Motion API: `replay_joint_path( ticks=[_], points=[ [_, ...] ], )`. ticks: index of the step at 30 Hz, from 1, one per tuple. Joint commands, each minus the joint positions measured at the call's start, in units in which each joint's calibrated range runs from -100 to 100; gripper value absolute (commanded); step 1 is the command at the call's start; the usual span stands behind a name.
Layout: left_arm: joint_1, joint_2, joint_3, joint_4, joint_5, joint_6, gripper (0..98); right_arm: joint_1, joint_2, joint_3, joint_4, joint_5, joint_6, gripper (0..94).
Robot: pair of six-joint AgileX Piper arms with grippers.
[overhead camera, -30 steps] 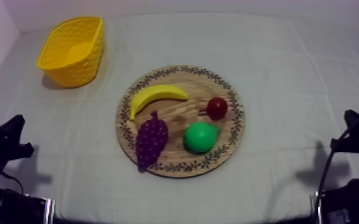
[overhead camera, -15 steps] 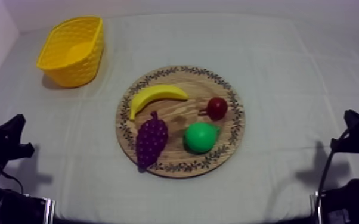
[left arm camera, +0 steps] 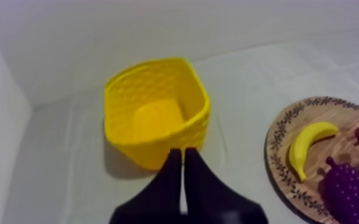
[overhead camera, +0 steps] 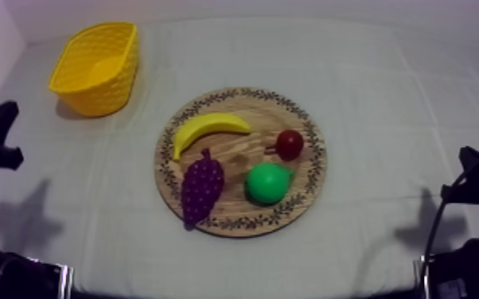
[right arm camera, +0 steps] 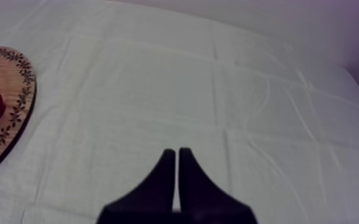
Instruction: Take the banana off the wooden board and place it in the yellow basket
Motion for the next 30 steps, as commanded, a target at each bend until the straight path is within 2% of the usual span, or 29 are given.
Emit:
replay_joint_path(
  ticks=[1,17,19,23,30],
  points=[
    [1.3,5.1,-6.4,0.0,0.3,-0.6,0.1,0.0,0.0,0.0,0.0,0.1,0.0,0.3],
    [13.0,26.0,-23.0,-0.33,2.1,-5.9,0.1,0.0,0.0,0.0,0.0,0.1,0.0,0.3],
    [15.1,28.2,-24.8,-1.65,3.0,-5.3,0.1,0.0,0.0,0.0,0.0,0.1,0.0,0.3],
    [19.1,31.7,-27.3,-5.6,4.3,-2.0,0.1,0.0,0.0,0.0,0.0,0.1,0.0,0.3],
    [22.1,38.2,-28.4,-7.32,6.0,-0.1,0.1,0.0,0.0,0.0,0.0,0.1,0.0,0.3]
  ],
)
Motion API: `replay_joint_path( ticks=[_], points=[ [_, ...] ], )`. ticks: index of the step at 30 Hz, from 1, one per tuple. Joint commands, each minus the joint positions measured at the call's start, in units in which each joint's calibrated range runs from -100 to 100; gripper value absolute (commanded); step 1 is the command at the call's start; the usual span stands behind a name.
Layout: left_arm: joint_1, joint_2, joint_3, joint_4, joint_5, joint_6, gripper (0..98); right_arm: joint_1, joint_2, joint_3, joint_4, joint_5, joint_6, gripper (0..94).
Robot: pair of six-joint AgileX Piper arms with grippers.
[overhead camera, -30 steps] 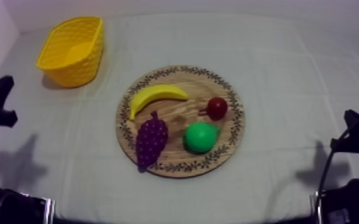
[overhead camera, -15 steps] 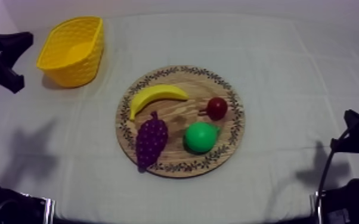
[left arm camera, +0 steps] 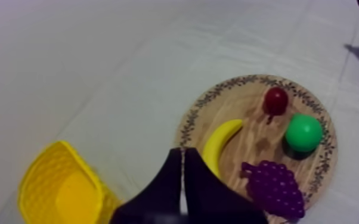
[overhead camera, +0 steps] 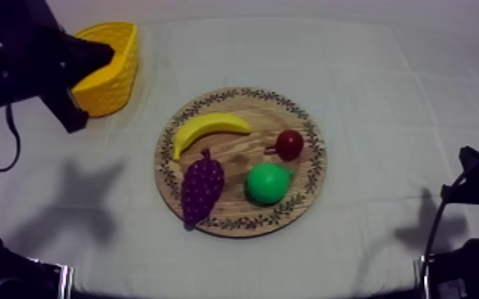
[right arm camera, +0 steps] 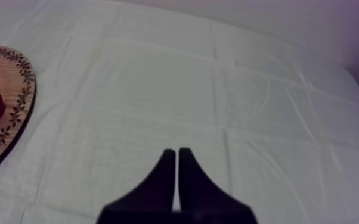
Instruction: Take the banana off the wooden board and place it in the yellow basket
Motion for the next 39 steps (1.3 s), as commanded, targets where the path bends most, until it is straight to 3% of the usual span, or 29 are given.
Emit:
replay_joint_path(
  ticks=[1,11,33,34,37,39],
  points=[
    [0.7,2.1,0.0,-0.25,0.2,0.6,0.1,0.0,0.0,0.0,0.0,0.1,0.0,0.3],
    [1.3,9.8,2.4,-0.81,-2.6,1.1,0.2,0.0,0.0,0.0,0.0,0.1,0.0,0.3],
    [3.0,21.9,-2.1,-0.9,-0.8,1.3,2.4,0.0,0.0,0.0,0.0,0.1,0.0,0.3],
    [2.9,22.1,-2.0,-0.89,-0.9,1.5,6.4,0.0,0.0,0.0,0.0,0.1,0.0,0.3],
    [2.9,22.3,-1.3,-0.8,-1.3,2.1,36.5,0.0,0.0,0.0,0.0,0.1,0.0,0.3],
    [2.9,22.2,-1.0,-0.78,-1.5,2.9,47.9,0.0,0.0,0.0,0.0,0.1,0.0,0.3]
  ],
)
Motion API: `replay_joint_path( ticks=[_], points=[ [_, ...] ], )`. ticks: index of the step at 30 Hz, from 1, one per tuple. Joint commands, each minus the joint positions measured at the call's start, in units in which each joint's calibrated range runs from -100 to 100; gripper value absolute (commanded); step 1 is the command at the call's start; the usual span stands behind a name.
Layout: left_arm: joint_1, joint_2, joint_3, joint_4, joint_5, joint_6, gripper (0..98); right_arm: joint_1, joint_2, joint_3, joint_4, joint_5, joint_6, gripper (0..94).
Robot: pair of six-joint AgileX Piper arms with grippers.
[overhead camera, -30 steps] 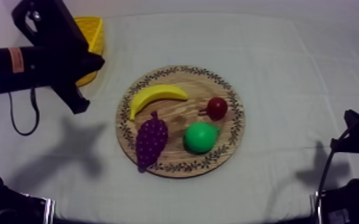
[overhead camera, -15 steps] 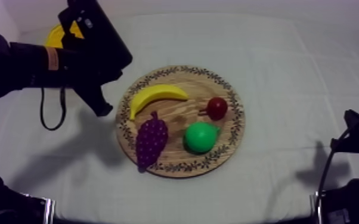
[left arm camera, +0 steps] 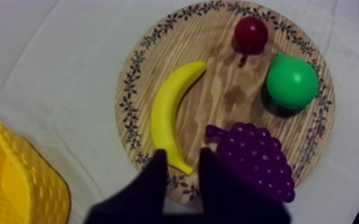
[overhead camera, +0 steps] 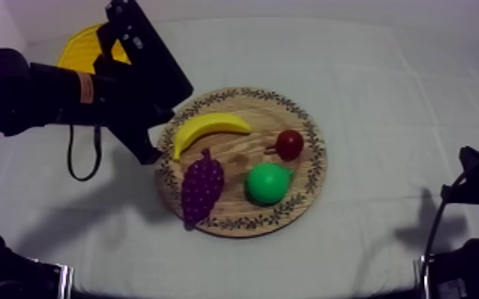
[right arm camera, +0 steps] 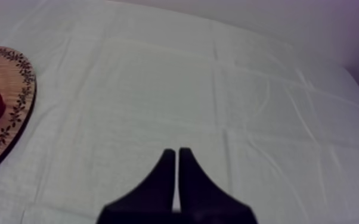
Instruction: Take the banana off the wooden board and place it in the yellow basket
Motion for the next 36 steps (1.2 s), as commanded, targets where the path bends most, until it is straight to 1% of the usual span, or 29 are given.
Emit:
replay_joint_path(
  ticks=[1,6,15,19,24,30,36],
  points=[
    [0.0,-0.1,0.2,0.02,-0.1,0.7,50.7,0.0,0.0,0.0,0.0,0.0,0.0,0.3],
    [-0.1,0.1,0.6,-0.26,0.2,2.2,54.1,0.0,0.0,0.0,0.0,0.0,0.0,0.3],
    [-0.2,4.7,-1.4,-0.03,1.5,2.7,53.5,0.0,0.0,0.0,0.0,0.0,0.0,0.3],
    [-0.5,8.9,-4.6,0.12,4.6,2.4,53.3,0.0,0.0,0.0,0.0,0.0,0.0,0.3],
    [-0.8,15.6,-11.1,0.17,10.6,2.0,52.7,0.0,0.0,0.0,0.0,0.0,0.0,0.3],
    [-1.1,23.5,-16.9,0.03,14.2,2.1,51.4,0.0,0.0,0.0,0.0,0.0,0.0,0.3],
    [-1.7,31.6,-23.0,0.01,19.5,2.3,50.3,0.0,0.0,0.0,0.0,0.0,0.0,0.3]
  ],
)
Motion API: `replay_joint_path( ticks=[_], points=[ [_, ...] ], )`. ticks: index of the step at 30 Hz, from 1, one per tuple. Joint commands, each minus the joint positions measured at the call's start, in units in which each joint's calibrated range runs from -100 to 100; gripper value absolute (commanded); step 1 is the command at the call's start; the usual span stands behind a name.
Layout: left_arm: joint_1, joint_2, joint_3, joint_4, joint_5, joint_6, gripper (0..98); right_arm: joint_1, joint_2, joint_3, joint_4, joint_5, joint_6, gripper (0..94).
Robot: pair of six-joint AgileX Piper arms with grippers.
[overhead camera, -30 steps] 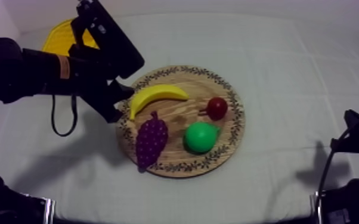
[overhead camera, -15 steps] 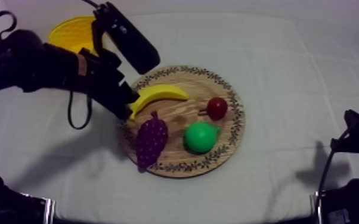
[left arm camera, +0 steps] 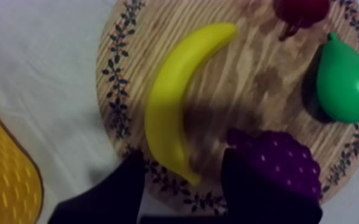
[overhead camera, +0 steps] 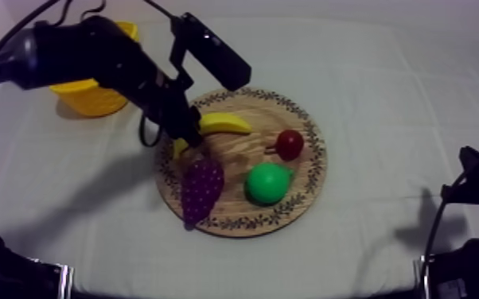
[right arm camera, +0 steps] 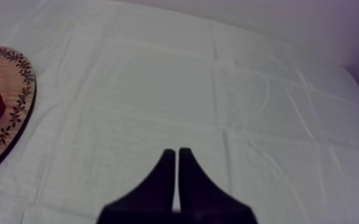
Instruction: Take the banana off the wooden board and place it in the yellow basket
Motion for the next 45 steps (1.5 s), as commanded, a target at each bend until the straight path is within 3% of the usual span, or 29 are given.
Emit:
replay_joint_path(
  ticks=[1,14,31,36,45],
  points=[
    [0.0,4.0,-2.9,0.07,2.3,-0.1,50.3,0.0,0.0,0.0,0.0,0.0,0.0,0.3],
    [0.3,17.3,-17.4,0.04,12.6,-0.4,47.6,0.0,0.0,0.0,0.0,0.0,0.0,0.3],
    [-1.1,23.8,-26.0,0.4,18.5,-0.3,44.6,0.0,0.0,0.0,0.0,0.0,0.0,0.3],
    [-1.3,24.8,-26.4,0.57,20.2,-0.3,39.8,0.0,0.0,0.0,0.0,0.0,0.0,0.3],
    [-0.1,25.5,-25.8,-0.97,19.8,2.3,22.6,0.0,0.0,0.0,0.0,0.0,0.0,0.3]
  ],
)
